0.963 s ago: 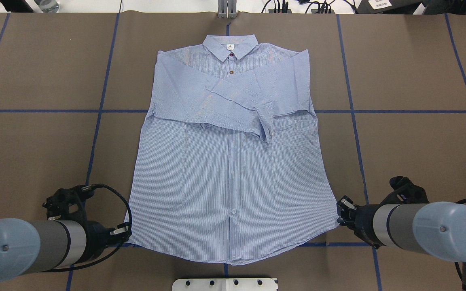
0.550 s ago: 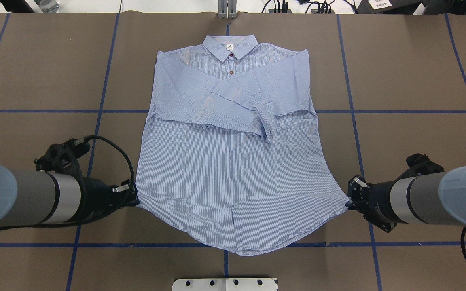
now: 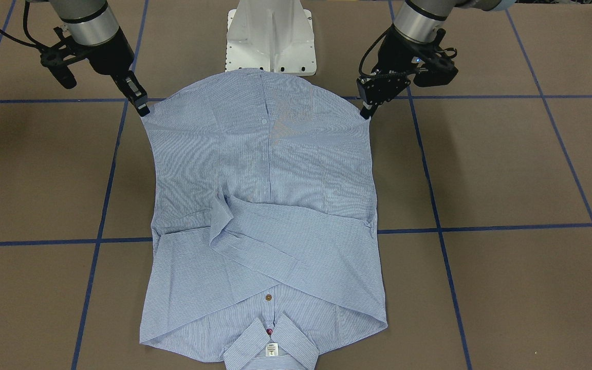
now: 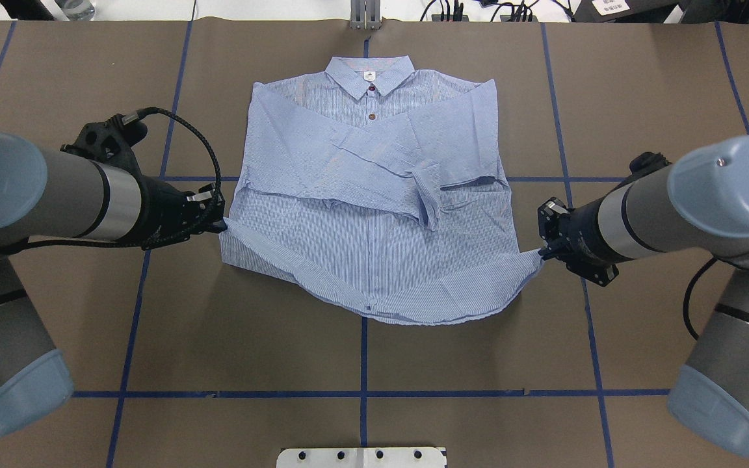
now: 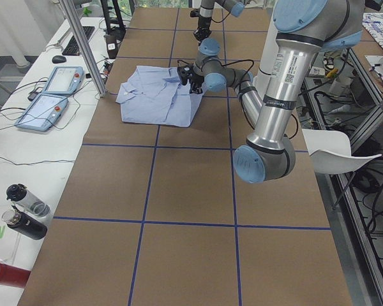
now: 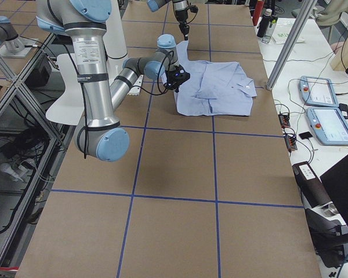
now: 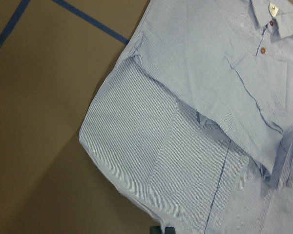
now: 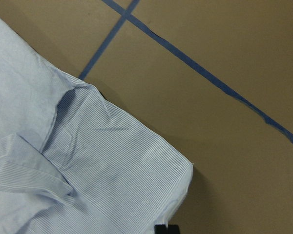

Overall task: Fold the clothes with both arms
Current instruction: 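Lift the hem with both grippers and fold it toward the collar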

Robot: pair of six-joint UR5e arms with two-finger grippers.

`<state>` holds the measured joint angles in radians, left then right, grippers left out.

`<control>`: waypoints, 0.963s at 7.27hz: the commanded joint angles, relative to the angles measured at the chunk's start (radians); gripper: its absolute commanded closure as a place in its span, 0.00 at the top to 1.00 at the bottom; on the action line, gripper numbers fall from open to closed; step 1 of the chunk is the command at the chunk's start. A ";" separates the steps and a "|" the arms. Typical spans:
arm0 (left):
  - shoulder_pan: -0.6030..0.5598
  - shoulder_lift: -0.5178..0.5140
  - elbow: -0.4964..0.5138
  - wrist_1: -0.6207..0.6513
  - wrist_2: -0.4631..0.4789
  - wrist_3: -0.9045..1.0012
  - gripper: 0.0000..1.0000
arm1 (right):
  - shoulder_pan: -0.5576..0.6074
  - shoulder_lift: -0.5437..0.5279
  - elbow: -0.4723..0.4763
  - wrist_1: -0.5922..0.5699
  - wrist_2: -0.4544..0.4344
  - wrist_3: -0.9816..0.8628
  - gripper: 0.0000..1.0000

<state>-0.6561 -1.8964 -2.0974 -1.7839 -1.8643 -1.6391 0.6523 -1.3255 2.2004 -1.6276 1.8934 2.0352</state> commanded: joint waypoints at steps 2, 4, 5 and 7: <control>-0.135 -0.079 0.123 -0.006 -0.030 0.085 0.00 | 0.153 0.114 -0.125 -0.078 0.055 -0.142 0.00; -0.169 -0.096 0.135 -0.005 -0.055 0.085 0.00 | 0.200 0.184 -0.210 -0.078 0.076 -0.158 0.00; -0.189 -0.145 0.204 -0.008 -0.055 0.085 0.00 | 0.222 0.215 -0.255 -0.075 0.076 -0.162 0.00; -0.206 -0.190 0.363 -0.125 -0.053 0.084 0.00 | 0.242 0.308 -0.397 -0.071 0.073 -0.214 0.00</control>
<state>-0.8512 -2.0652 -1.8211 -1.8384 -1.9183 -1.5550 0.8798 -1.0720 1.8878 -1.7014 1.9675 1.8457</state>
